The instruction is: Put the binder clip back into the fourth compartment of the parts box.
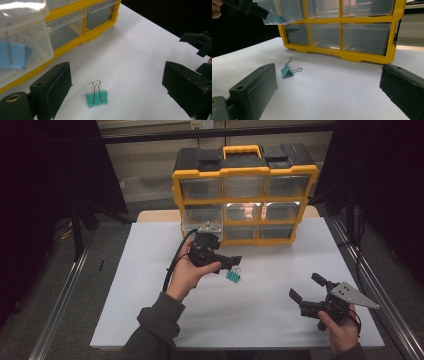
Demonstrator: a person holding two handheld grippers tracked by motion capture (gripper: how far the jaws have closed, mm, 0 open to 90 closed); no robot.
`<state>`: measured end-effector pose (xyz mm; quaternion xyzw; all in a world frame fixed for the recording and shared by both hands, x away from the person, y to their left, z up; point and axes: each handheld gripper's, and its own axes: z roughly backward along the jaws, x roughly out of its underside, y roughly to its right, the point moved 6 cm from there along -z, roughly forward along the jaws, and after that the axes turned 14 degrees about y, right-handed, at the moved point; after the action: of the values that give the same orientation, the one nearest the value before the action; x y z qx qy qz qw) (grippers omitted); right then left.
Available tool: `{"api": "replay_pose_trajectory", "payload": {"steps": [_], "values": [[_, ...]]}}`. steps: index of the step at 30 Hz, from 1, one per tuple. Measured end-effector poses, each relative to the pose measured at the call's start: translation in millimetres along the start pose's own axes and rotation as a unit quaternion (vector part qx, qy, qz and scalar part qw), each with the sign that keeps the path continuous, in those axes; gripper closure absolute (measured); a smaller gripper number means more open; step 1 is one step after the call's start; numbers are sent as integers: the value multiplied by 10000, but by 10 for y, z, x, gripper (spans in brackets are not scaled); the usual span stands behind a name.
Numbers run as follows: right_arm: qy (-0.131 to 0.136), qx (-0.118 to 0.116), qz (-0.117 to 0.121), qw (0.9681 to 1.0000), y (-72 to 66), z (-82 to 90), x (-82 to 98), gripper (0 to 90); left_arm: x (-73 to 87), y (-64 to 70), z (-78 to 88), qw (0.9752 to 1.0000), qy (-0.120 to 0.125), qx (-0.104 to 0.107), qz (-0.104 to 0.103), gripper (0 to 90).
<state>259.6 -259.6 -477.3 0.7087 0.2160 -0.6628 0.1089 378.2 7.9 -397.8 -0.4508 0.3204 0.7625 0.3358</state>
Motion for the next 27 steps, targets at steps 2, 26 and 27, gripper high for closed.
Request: {"api": "replay_pose_trajectory", "payload": {"steps": [2, 26, 27], "values": [[23, 38, -40, 10000, -2, -3, -5, 7, 49, -16, -23, 10000, -27, -33, -41, 88], [3, -28, 19, 10000, -3, 2, -3, 8, 536, -123, -305, 9991, -302, -263, 138, 70], [0, -38, 29, 10000, -4, 3, -3, 8, 547, -130, -312, 9992, -296, -256, 109, 70]]}}
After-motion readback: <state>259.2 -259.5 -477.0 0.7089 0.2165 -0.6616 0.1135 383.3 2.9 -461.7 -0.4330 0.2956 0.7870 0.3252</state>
